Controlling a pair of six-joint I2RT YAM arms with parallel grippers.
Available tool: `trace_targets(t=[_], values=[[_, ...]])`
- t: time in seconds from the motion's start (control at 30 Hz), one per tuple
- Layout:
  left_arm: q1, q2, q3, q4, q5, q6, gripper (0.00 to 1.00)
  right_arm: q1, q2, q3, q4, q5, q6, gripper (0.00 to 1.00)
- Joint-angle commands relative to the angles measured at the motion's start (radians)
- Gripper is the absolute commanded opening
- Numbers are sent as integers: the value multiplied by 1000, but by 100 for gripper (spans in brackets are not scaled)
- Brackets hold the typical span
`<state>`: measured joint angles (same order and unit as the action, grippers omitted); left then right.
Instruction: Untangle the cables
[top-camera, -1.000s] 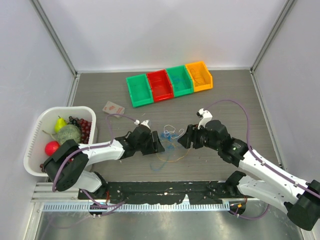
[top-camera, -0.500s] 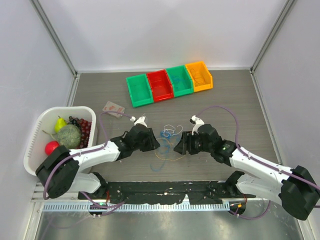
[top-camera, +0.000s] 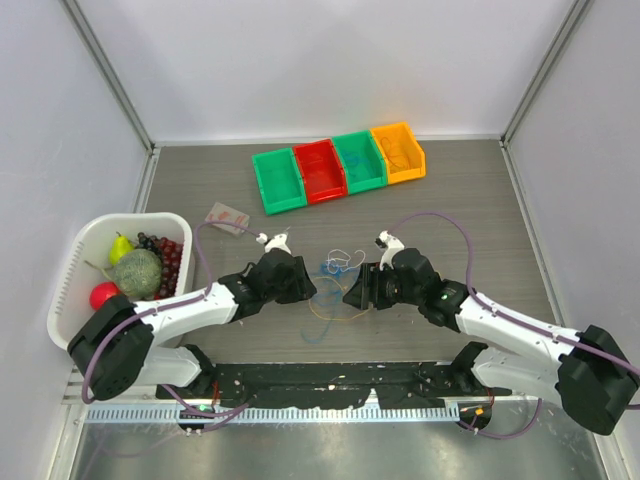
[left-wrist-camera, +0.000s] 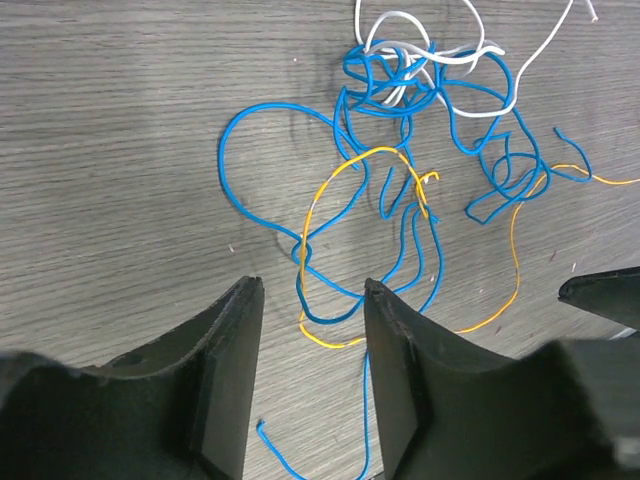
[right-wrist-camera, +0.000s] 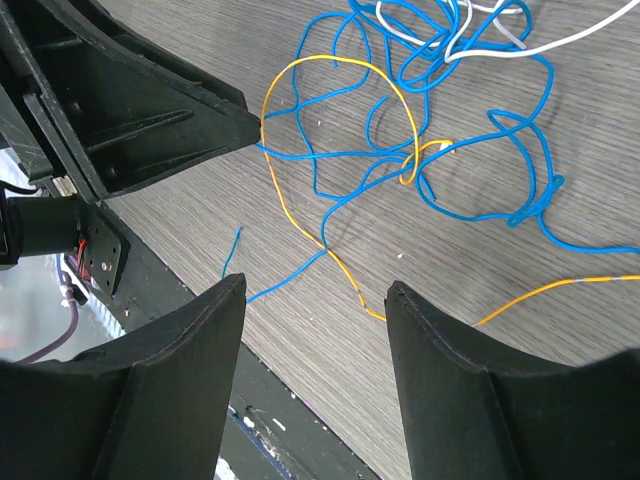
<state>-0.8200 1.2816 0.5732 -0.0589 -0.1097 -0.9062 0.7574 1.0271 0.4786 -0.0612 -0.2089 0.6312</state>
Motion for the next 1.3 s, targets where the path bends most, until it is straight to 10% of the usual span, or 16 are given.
trace_targets(t=[0.0, 0.33, 0.5, 0.93, 1.27], values=[[-4, 18, 31, 19, -24, 9, 44, 5, 11, 23, 54, -12, 5, 63], [-4, 21, 47, 10, 10, 10, 19, 10, 31, 18, 55, -9, 9, 63], [-5, -14, 31, -2, 21, 0, 44, 13, 60, 20, 96, -18, 12, 63], [-4, 28, 40, 13, 68, 15, 42, 20, 82, 26, 112, -18, 15, 63], [-4, 21, 43, 8, 50, 18, 13, 25, 117, 11, 153, -23, 27, 63]])
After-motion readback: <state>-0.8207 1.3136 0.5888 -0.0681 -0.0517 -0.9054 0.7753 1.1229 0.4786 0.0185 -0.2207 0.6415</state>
